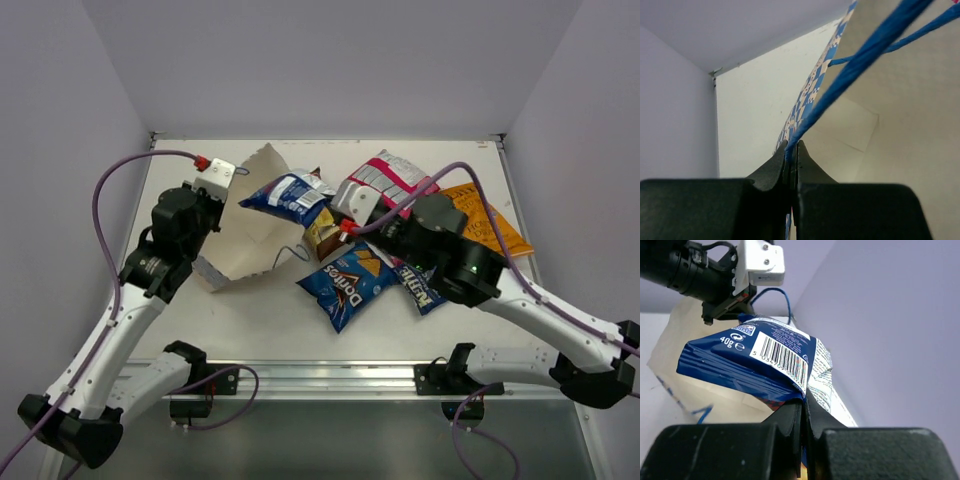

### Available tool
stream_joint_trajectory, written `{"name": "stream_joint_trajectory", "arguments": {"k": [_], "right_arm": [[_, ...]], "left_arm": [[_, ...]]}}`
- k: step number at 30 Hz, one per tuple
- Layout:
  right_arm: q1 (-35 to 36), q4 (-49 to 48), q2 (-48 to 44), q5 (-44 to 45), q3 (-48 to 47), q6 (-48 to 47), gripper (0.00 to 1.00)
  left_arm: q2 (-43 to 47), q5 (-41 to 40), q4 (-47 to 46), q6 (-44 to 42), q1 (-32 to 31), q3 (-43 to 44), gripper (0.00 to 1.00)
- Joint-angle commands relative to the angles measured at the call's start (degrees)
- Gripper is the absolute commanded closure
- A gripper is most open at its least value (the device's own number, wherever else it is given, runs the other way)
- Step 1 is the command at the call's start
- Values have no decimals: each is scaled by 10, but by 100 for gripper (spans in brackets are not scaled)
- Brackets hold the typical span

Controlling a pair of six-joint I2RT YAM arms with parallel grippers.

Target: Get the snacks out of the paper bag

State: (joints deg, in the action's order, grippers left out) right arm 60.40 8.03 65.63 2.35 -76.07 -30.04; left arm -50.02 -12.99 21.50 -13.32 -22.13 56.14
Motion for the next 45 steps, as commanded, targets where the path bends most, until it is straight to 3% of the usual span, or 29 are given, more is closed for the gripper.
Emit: {"name": "stream_joint_trajectory", "arguments": {"k": [1, 3, 9, 14, 18, 26, 31, 37, 41, 45], "right_arm": [[-4, 15, -51, 62, 31, 63, 100], [-4, 35, -81, 68, 54, 70, 100], [-3, 74, -110, 68, 110, 94, 100], [-3, 38, -124, 36, 152, 122, 100], [-3, 1, -130, 29, 175, 129, 100], [-3, -38, -116, 123, 164, 126, 100], [-4, -53, -62, 249, 135, 223, 100], [-4, -109, 45, 174, 128, 233, 100], [-3, -181, 137, 176, 126, 224, 100], [-2, -260, 220, 171, 116, 218, 100]], "left_arm": [[-41, -118, -8, 55, 9, 41, 100], [-74, -137, 2, 74, 21, 70, 100], [-154, -87, 8, 170, 160, 123, 100], [-218, -59, -11, 225, 243, 152, 100], [-246, -51, -20, 243, 277, 177, 100], [-275, -36, -33, 279, 340, 194, 100], [-294, -6, -30, 301, 376, 201, 100], [-296, 35, -32, 304, 379, 194, 100], [-277, 76, -30, 271, 379, 182, 100], [-250, 88, -11, 240, 379, 161, 83]]}}
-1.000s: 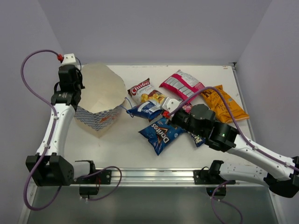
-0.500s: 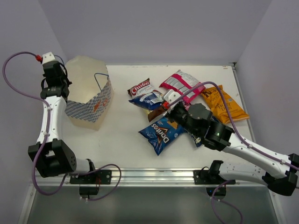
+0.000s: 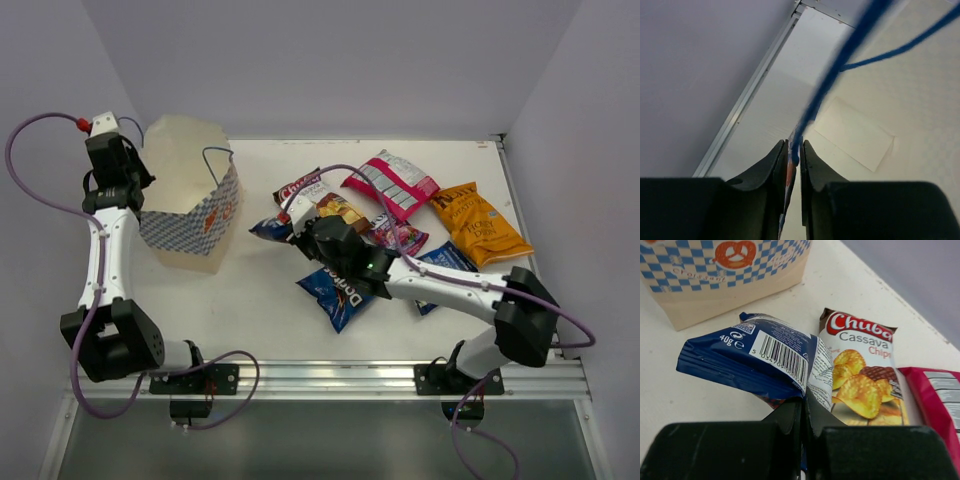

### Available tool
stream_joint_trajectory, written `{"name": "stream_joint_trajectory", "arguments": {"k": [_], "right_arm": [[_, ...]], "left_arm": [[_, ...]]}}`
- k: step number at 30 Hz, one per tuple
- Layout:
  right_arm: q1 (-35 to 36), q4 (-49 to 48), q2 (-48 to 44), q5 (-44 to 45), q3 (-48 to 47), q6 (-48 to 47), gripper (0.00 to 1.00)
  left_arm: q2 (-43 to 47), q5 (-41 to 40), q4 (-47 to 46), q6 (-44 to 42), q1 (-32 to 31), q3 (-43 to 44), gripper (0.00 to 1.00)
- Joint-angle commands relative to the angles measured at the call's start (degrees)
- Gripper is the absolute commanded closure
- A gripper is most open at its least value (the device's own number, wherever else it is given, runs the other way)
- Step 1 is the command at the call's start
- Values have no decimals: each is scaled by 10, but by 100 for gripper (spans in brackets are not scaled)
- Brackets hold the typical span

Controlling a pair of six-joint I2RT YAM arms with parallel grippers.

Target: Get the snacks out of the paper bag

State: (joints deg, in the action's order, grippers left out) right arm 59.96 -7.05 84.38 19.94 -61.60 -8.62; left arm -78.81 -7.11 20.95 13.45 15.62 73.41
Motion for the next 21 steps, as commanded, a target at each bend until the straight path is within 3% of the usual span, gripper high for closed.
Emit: {"name": "stream_joint_trajectory", "arguments": {"k": [1, 3, 6, 8, 10, 11, 12, 13, 14, 16, 21], "right_arm": [[3, -111, 51, -10, -37, 7, 100], [9, -116, 97, -14, -45, 11, 100], [16, -106, 124, -29, -35, 27, 100], [16, -70, 125, -74, -32, 39, 83], [16, -15, 113, -111, -33, 56, 67], [16, 2, 106, -120, -33, 62, 48], [16, 20, 86, -125, -32, 70, 39], [16, 57, 74, -128, -33, 82, 29], [16, 69, 61, -136, -34, 100, 14], [16, 115, 16, -142, -38, 117, 2], [15, 203, -57, -122, -82, 135, 1]], "left_arm": [[43, 26, -6, -31, 1, -17, 78], [59, 26, -6, -35, 2, -28, 65], [66, 33, 12, -41, 1, -27, 55], [73, 43, 21, -44, 1, -27, 48], [80, 66, 35, -51, 1, -24, 27], [85, 68, 42, -53, 1, -21, 20], [89, 86, 50, -55, 1, -16, 6], [93, 104, 62, -56, 1, -13, 0], [104, 112, 69, -56, 0, -11, 0], [117, 119, 84, -55, 0, -10, 0], [153, 124, 117, -55, -1, 4, 0]]}}
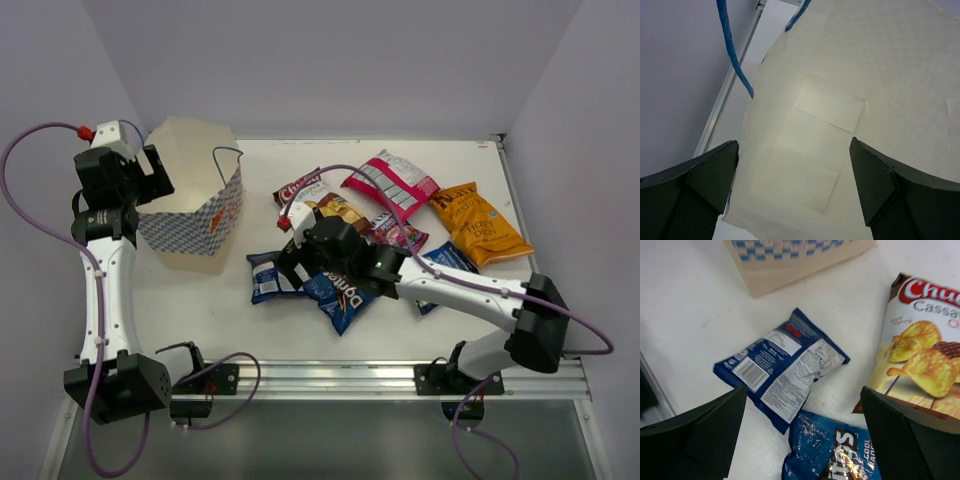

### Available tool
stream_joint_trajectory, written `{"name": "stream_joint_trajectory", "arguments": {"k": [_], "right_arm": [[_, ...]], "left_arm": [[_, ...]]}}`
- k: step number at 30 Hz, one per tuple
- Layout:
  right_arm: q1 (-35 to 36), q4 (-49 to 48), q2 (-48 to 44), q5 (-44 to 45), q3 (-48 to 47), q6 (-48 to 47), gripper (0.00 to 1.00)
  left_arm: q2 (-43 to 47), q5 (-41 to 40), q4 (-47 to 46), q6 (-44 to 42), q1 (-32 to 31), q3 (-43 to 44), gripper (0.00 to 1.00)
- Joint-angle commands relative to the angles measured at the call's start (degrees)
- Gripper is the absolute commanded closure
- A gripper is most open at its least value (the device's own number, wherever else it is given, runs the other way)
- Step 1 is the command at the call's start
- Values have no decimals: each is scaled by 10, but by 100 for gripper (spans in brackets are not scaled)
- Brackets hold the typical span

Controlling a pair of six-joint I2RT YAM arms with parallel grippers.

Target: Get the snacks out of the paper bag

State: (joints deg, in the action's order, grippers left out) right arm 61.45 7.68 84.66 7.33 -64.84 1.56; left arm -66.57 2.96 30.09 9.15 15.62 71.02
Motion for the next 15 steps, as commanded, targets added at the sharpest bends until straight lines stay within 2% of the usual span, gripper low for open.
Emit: {"name": "stream_joint_trajectory", "arguments": {"k": [1, 8, 11, 15], "right_arm": [[-1, 80, -82, 18, -56, 36, 1], [-33, 131, -170, 179, -85, 84, 1], [-80, 151, -225, 198, -95, 92, 1], [-189, 169, -283, 209, -97, 122, 1]], "left_arm": [[36, 21, 31, -11, -2, 29, 0], [84, -48, 67, -32, -71, 44, 0], [97, -78, 85, -42, -114, 54, 0], [123, -59, 83, -44, -135, 49, 0]]}}
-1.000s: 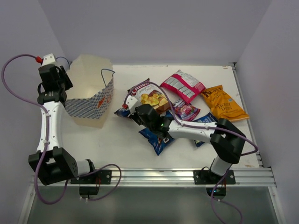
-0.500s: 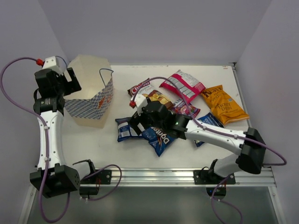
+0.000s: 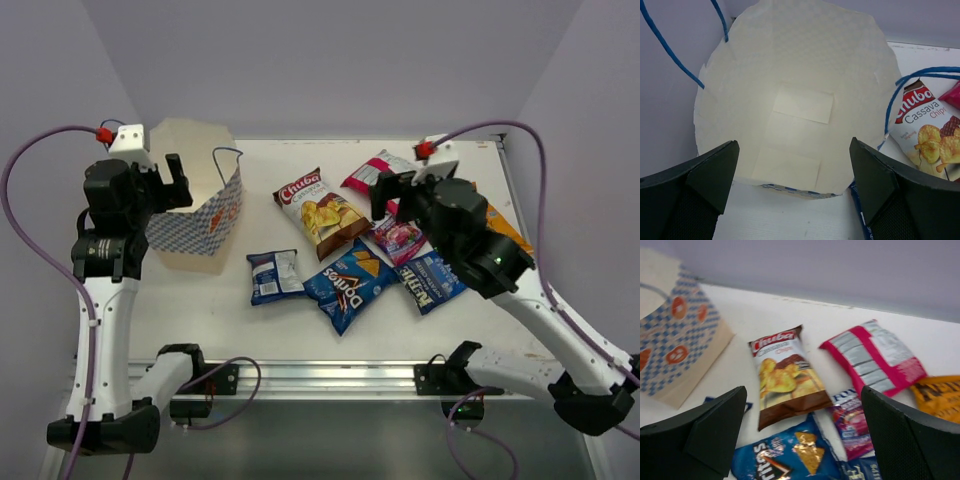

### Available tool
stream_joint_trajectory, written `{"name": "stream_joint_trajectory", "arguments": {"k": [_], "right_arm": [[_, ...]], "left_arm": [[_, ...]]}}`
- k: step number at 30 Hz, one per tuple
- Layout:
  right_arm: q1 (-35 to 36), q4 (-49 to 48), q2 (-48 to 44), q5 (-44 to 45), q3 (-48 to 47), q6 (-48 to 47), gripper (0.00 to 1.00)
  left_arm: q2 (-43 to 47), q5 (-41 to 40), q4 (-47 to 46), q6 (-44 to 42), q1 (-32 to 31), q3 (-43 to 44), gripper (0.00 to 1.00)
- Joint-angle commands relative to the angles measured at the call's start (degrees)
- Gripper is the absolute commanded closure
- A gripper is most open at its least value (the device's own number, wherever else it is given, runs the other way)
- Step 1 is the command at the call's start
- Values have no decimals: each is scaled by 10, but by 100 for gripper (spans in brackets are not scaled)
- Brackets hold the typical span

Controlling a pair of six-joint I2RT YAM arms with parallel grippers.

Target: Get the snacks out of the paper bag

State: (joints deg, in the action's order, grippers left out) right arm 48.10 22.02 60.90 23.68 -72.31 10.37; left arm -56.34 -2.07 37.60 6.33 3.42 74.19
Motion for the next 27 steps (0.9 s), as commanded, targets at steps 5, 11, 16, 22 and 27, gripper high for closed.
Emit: {"name": "stream_joint_trajectory", "arguments": {"k": [5, 11, 16, 22, 27], "right_arm": [[-144, 26, -124, 51, -8, 4, 1], [-154, 25, -236, 117, 2, -21, 1], [-153, 26, -301, 162, 16, -39, 1], [-153, 27, -398, 156, 65, -54, 1], [-154, 30, -441, 146, 76, -61, 1]], "left_arm": [[60, 13, 6, -15, -45, 9, 0], [100, -3, 23, -11, -88, 9, 0], [131, -43, 43, -11, -106, 15, 0], [186, -90, 55, -4, -112, 31, 0], [203, -109, 58, -2, -116, 34, 0]]}}
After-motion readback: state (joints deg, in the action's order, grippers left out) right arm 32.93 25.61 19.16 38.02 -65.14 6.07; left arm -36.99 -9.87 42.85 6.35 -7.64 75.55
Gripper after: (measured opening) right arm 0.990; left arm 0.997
